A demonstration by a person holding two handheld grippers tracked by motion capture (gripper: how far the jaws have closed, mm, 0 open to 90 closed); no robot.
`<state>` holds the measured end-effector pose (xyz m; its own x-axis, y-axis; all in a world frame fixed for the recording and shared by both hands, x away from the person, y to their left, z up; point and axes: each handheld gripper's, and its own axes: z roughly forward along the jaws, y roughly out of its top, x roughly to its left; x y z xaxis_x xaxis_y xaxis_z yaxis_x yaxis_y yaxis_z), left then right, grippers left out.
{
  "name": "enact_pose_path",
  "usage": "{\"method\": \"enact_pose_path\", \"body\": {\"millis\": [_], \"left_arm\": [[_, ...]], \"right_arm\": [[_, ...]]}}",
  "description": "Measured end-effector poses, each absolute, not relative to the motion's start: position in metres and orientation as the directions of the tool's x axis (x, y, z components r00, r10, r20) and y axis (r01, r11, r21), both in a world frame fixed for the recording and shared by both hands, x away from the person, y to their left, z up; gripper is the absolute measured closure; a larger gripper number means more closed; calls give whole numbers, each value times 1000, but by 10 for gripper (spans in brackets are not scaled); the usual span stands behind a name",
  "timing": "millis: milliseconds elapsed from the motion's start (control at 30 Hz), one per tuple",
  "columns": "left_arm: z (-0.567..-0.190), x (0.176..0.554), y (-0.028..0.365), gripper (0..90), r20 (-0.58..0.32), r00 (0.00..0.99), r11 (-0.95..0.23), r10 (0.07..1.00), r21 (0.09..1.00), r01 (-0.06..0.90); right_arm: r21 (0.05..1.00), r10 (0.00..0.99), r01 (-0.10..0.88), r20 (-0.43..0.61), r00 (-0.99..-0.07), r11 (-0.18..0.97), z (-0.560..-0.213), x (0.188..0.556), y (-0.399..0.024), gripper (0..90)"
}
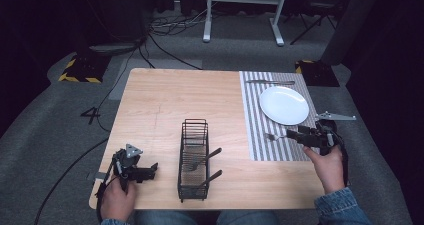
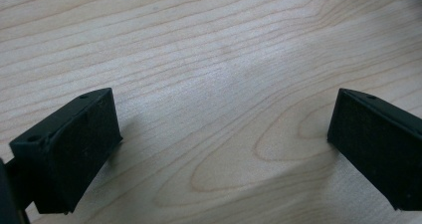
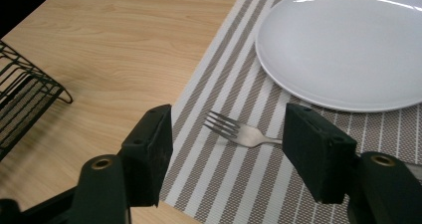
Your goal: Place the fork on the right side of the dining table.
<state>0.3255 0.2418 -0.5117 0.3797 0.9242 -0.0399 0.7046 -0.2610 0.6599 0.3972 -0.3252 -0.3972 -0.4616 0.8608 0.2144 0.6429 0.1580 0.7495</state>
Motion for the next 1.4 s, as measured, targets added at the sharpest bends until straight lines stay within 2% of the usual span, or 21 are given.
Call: {"method": "enact_pose_path", "body": {"millis": [800, 1167, 1400], "left_arm": [[-512, 326, 242, 2, -39, 381, -262, 924, 660, 704], [-512, 326, 242, 1, -39, 380, -262, 924, 659, 705], [-512, 326, 242, 1, -39, 380, -262, 924, 659, 705]], "right_arm": [[749, 776, 600, 190, -601, 281, -396, 364, -267, 363], [733, 749, 597, 186, -636, 325, -407, 357, -250, 363], [725, 722, 584, 174, -670, 367, -426, 358, -235, 366]]}}
